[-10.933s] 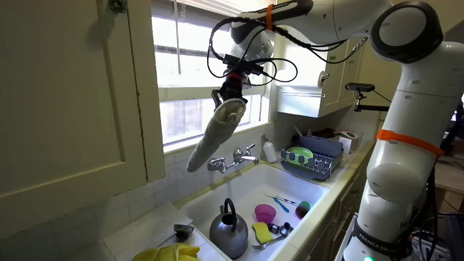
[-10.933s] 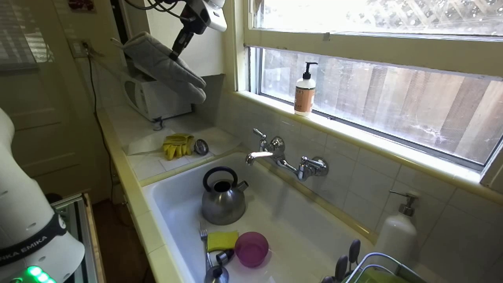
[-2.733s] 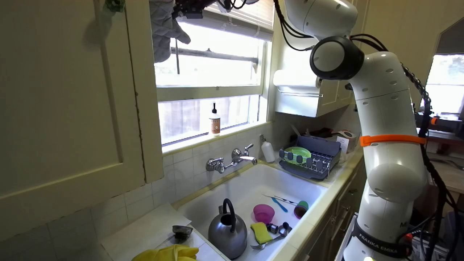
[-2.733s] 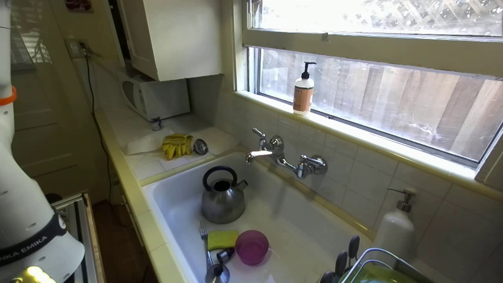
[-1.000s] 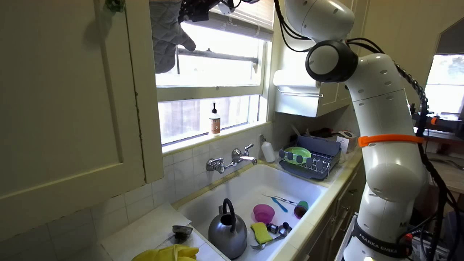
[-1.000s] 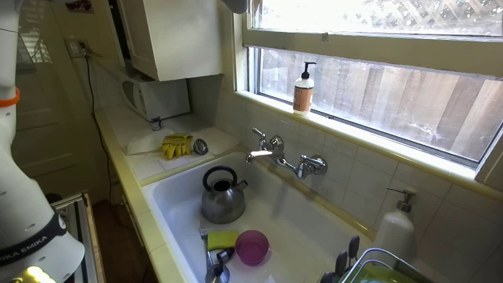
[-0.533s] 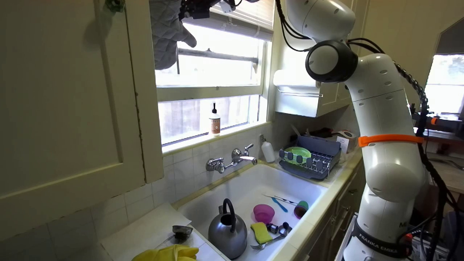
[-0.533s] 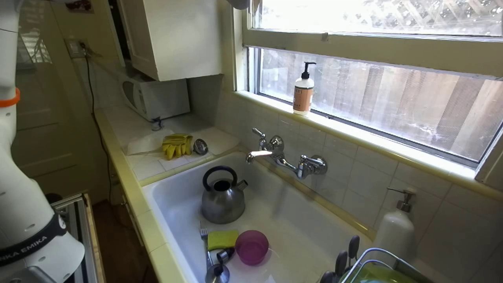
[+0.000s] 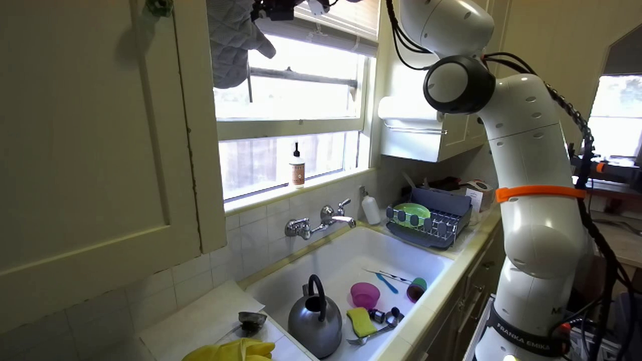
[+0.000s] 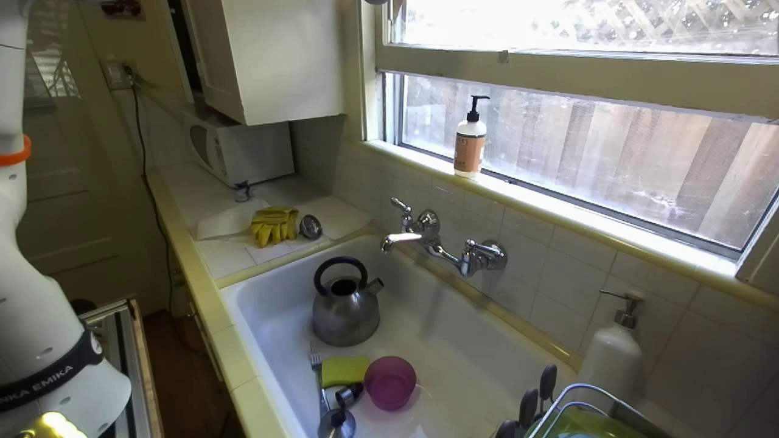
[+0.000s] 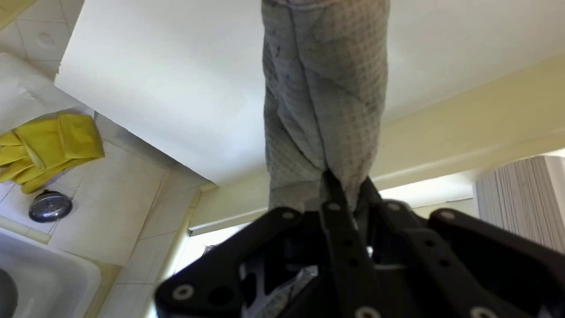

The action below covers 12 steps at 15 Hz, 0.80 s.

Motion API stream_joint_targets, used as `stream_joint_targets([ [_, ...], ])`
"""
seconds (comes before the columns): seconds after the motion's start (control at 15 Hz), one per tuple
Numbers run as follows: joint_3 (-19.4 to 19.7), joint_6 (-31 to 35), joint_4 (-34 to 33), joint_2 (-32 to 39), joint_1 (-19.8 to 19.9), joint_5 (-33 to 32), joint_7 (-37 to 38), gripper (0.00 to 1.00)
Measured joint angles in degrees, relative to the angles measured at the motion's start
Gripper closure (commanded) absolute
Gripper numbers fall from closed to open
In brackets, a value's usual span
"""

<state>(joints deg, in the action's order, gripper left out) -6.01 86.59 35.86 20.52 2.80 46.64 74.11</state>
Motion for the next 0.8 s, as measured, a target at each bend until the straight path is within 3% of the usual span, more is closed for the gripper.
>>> stream_joint_targets([
  [0.8,-0.5,-3.6,0.0,-0.4,1.0,2.8,-0.3,0.97],
])
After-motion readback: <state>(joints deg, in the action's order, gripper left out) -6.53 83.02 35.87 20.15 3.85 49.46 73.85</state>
